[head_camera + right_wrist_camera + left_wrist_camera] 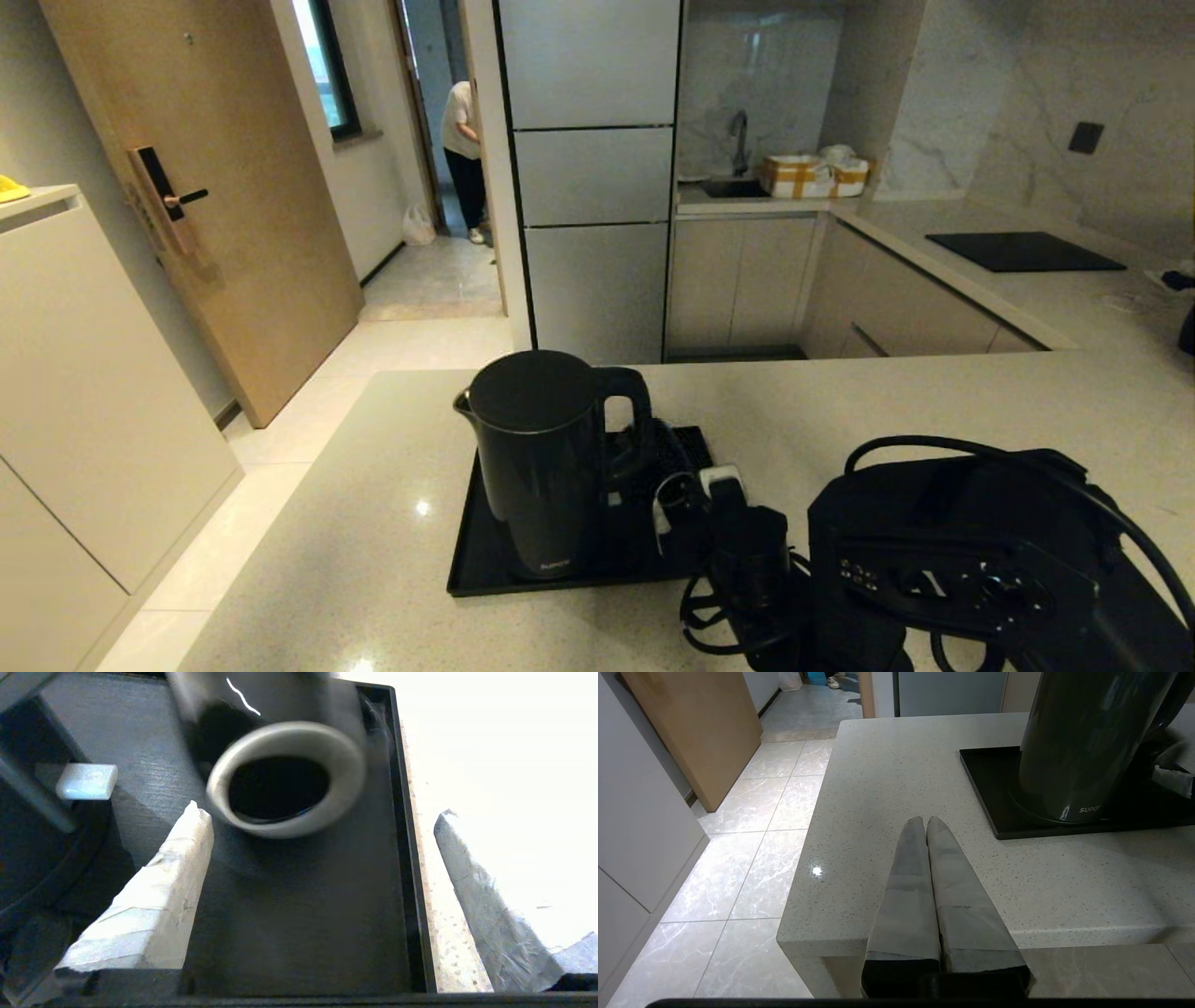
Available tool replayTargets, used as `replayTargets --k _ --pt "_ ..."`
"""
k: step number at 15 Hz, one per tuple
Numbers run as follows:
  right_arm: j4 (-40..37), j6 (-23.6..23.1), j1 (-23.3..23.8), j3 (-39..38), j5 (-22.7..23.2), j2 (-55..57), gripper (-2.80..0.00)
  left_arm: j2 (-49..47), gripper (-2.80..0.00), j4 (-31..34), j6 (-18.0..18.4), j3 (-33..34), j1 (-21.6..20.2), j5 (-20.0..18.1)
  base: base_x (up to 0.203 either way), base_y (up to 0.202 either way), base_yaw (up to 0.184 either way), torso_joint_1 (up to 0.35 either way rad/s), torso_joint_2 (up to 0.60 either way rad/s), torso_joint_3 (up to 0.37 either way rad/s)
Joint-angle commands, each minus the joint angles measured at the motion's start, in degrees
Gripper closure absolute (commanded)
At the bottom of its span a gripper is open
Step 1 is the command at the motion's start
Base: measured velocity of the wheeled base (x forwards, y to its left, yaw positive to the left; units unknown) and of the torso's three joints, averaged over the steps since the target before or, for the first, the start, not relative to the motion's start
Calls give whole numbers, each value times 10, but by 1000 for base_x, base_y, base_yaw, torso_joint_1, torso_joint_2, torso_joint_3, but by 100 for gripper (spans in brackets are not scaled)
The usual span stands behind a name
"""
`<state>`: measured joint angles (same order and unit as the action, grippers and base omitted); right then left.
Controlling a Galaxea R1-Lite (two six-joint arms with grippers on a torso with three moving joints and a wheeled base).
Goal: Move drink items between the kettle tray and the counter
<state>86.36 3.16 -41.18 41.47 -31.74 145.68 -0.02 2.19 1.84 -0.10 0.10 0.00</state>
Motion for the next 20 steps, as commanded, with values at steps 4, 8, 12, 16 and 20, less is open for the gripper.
replayTargets --k 4,8,12,16,20 --pt "5 0 0 0 -2 0 -280 0 0 0 0 0 0 0 0 0 0 0 0 0" --pt "5 1 0 -2 -2 0 -280 0 0 0 0 0 0 0 0 0 0 0 0 0" --pt "5 4 0 -5 -2 -3 -280 0 0 0 0 0 0 0 0 0 0 0 0 0" --pt "5 8 0 -20 -2 -19 -280 0 0 0 0 0 0 0 0 0 0 0 0 0" --pt "1 24 32 -94 -1 -128 -280 0 0 0 0 0 0 0 0 0 0 0 0 0"
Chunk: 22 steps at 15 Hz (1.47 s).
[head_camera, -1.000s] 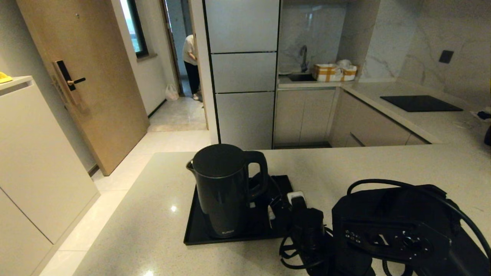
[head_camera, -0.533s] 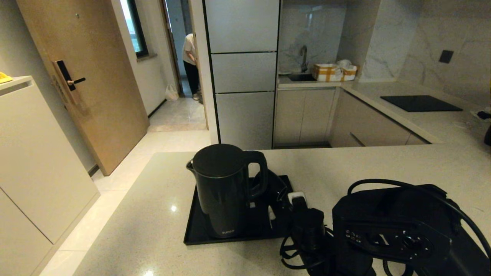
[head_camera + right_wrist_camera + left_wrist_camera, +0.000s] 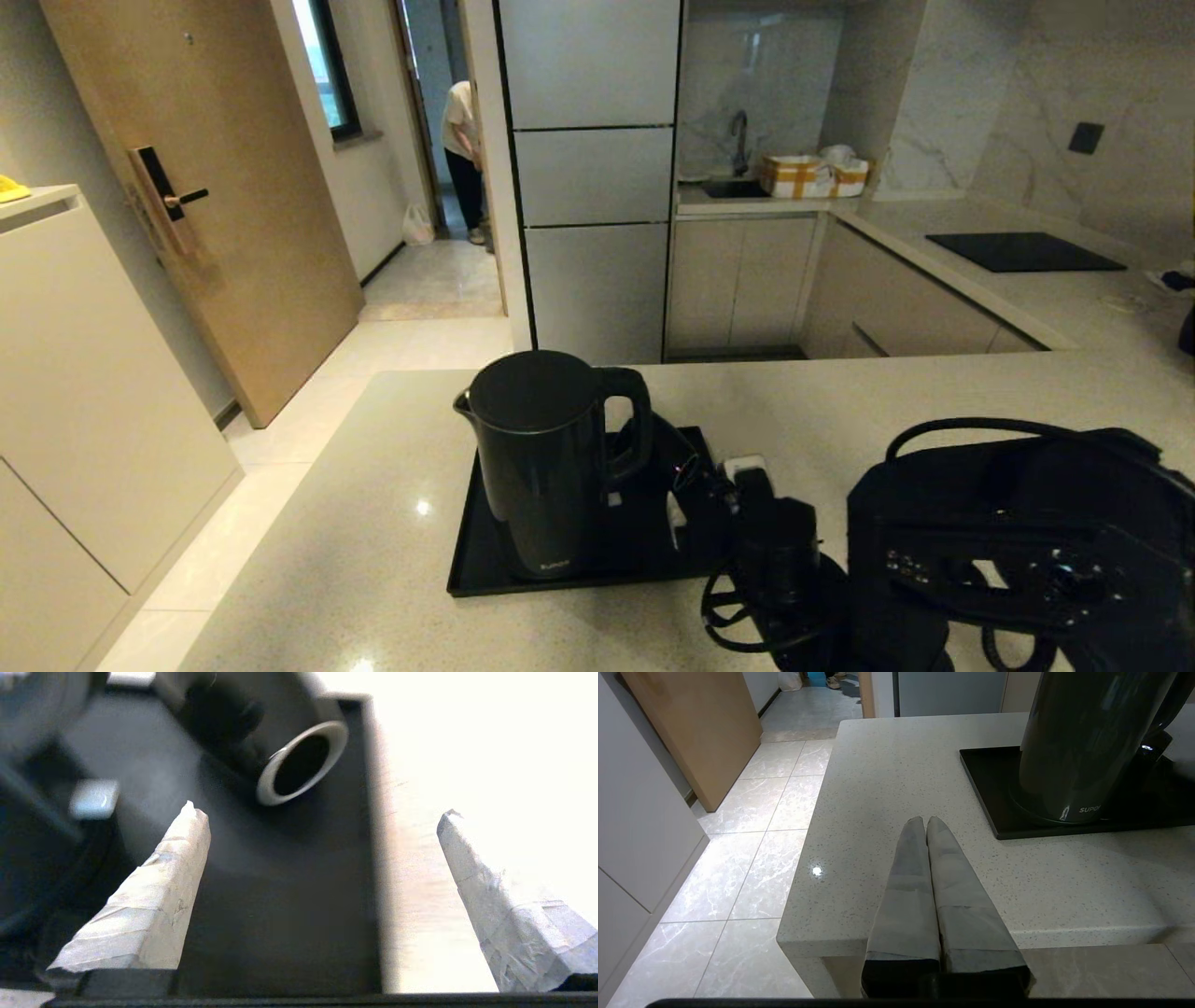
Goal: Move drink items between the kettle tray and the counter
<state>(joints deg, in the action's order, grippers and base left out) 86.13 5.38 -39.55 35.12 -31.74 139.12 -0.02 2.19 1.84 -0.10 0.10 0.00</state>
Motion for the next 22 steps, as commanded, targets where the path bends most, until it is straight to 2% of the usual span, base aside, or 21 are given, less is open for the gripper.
replayTargets --k 1,3,5,7,10,11,12,17,19,20,22 --pt "0 3 29 -49 0 -78 -280 0 0 0 0 0 0 0 0 0 0 0 0 0" --pt "-30 1 53 -71 2 -144 -280 0 0 0 0 0 0 0 0 0 0 0 0 0" --pt "-105 1 84 -80 4 -281 -280 0 0 0 0 0 0 0 0 0 0 0 0 0" --pt "-210 2 102 -75 5 -406 -280 0 0 0 0 0 0 0 0 0 0 0 0 0" --pt "-420 6 119 -49 -1 -568 -280 0 0 0 0 0 0 0 0 0 0 0 0 0" --pt "-482 11 123 -40 -13 -613 -28 0 0 0 0 0 0 0 0 0 0 0 0 0" --pt "-532 14 125 -33 -24 -655 0 0 0 0 0 0 0 0 0 0 0 0 0 0" --pt "-777 19 134 13 -83 -840 0 0 0 0 0 0 0 0 0 0 0 0 0 0" --pt "-877 16 172 51 -118 -907 0 0 0 0 0 0 0 0 0 0 0 0 0 0" --pt "-918 8 206 71 -140 -943 0 0 0 0 0 0 0 0 0 0 0 0 0 0" --pt "-968 -30 269 91 -166 -1013 0 0 0 0 0 0 0 0 0 0 0 0 0 0"
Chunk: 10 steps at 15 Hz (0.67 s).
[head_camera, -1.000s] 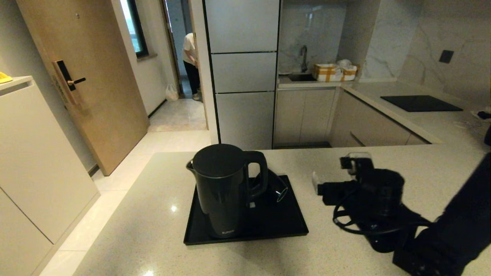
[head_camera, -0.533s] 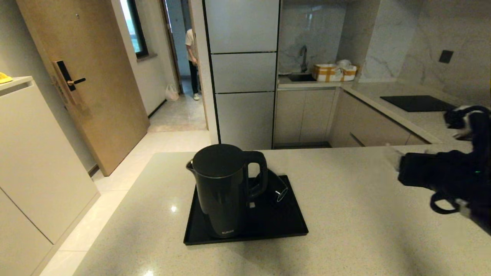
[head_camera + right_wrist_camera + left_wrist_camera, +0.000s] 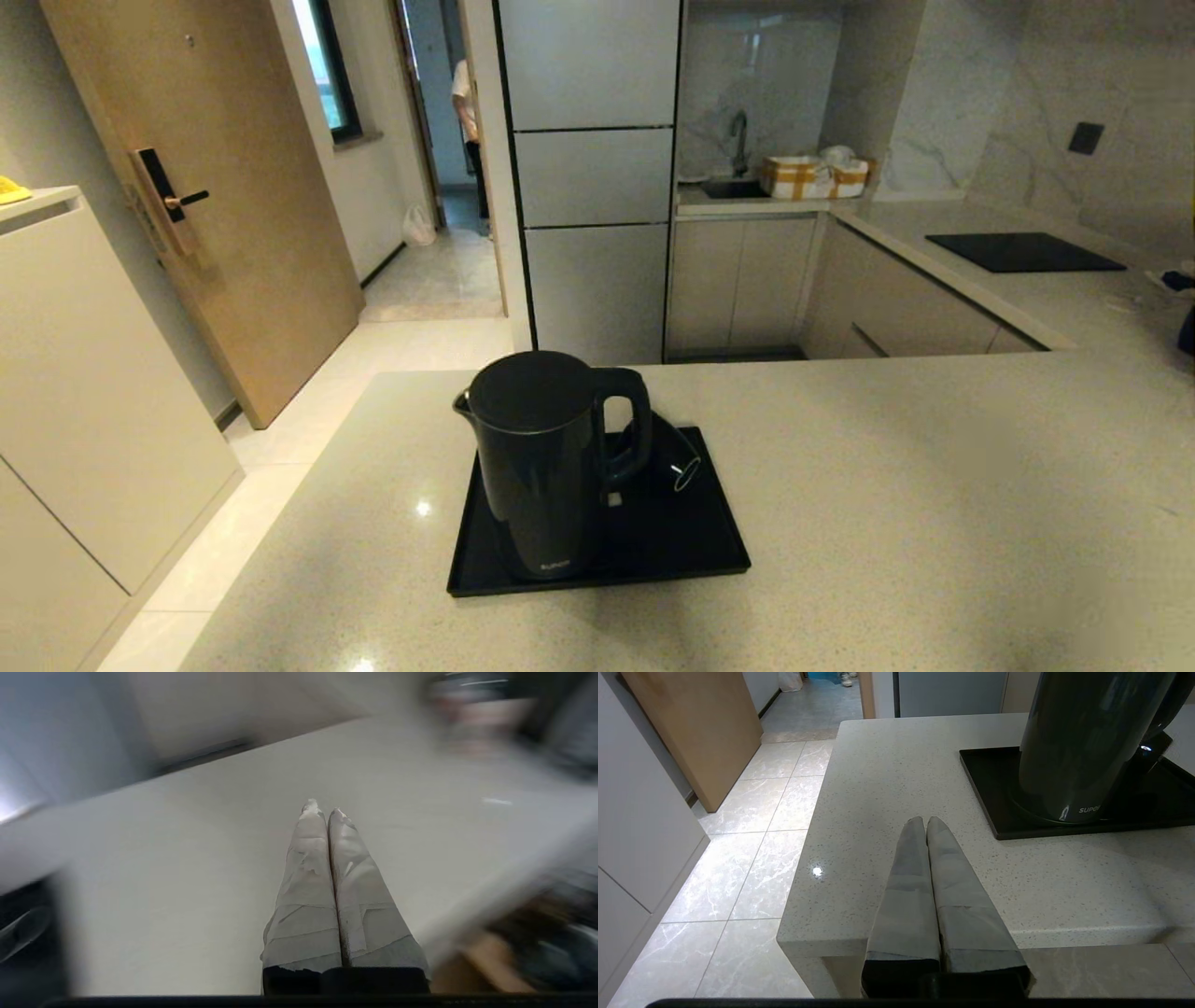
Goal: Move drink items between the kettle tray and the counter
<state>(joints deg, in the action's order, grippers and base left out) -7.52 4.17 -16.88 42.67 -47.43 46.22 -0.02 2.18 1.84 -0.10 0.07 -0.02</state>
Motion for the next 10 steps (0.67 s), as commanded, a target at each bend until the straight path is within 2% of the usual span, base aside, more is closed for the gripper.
replayTargets --k 1,4,6,8,10 --pt "-46 -51 77 18 -13 -133 0 0 0 0 0 0 0 0 0 0 0 0 0 0" --pt "-97 -153 132 25 2 -292 0 0 0 0 0 0 0 0 0 0 0 0 0 0" --pt "-161 -193 150 25 23 -381 0 0 0 0 0 0 0 0 0 0 0 0 0 0" --pt "-220 -188 159 2 103 -453 0 0 0 0 0 0 0 0 0 0 0 0 0 0" --pt "-231 -117 162 -70 175 -464 0 0 0 0 0 0 0 0 0 0 0 0 0 0"
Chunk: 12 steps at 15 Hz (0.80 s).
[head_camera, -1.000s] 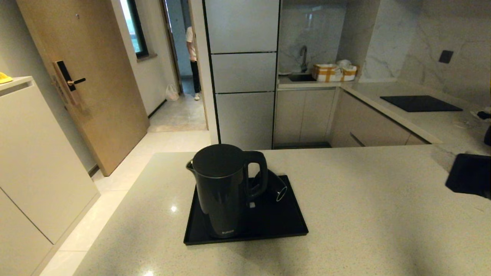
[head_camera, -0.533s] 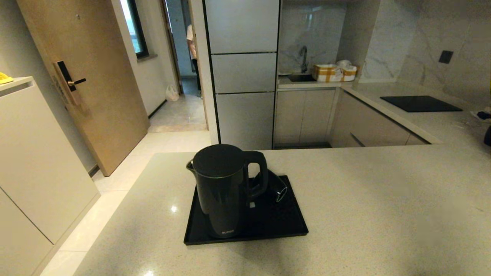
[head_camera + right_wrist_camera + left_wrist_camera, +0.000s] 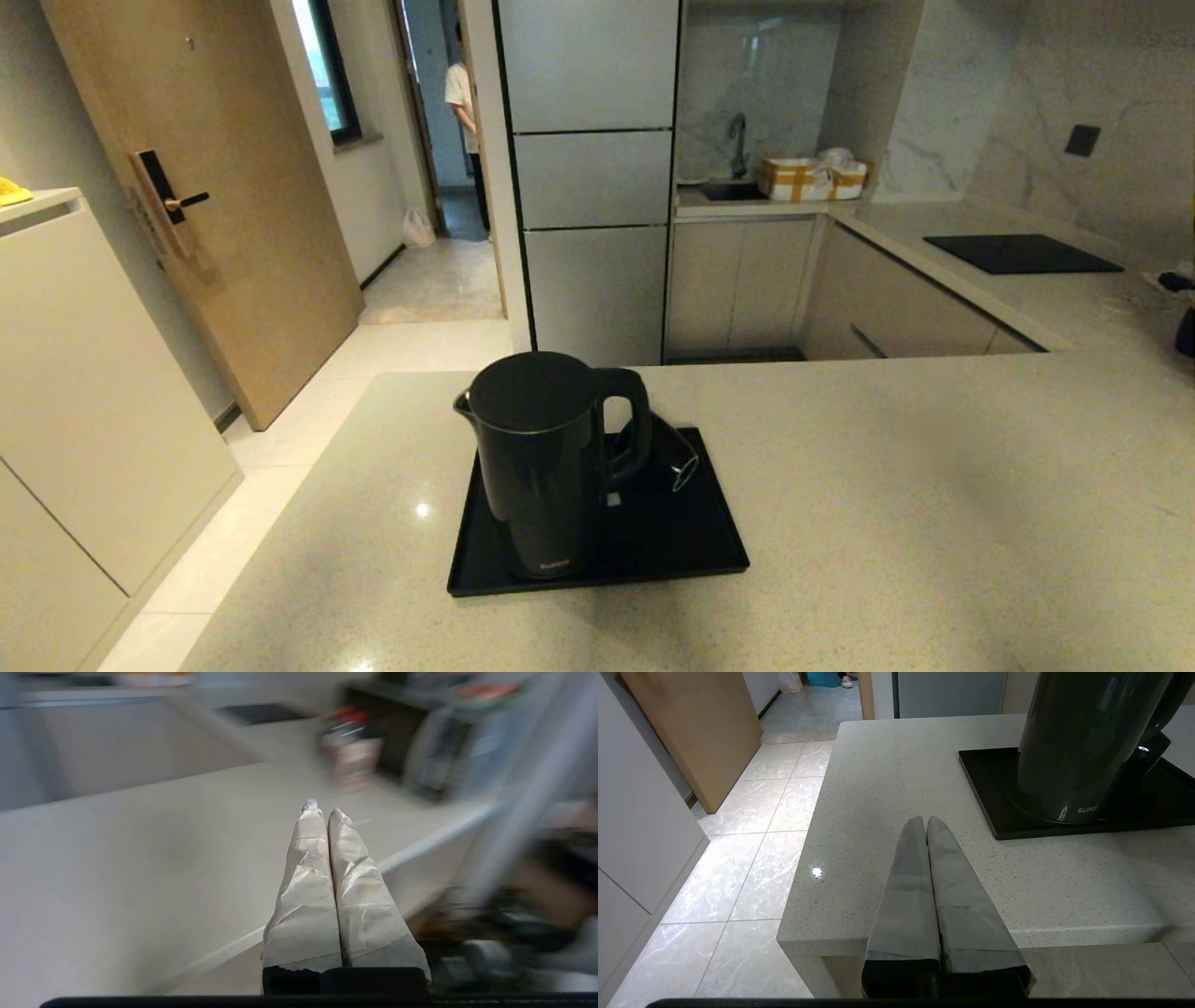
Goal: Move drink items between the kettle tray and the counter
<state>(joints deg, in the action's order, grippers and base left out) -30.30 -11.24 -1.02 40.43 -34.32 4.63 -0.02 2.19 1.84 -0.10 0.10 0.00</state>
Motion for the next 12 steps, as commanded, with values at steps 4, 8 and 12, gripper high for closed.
replayTargets --k 4,8,12 --pt "158 57 5 -272 159 -46 0 0 0 0 0 0 0 0 0 0 0 0 0 0" --pt "323 46 6 -404 355 -46 0 0 0 0 0 0 0 0 0 0 0 0 0 0" --pt "298 79 6 -404 354 -46 0 0 0 0 0 0 0 0 0 0 0 0 0 0"
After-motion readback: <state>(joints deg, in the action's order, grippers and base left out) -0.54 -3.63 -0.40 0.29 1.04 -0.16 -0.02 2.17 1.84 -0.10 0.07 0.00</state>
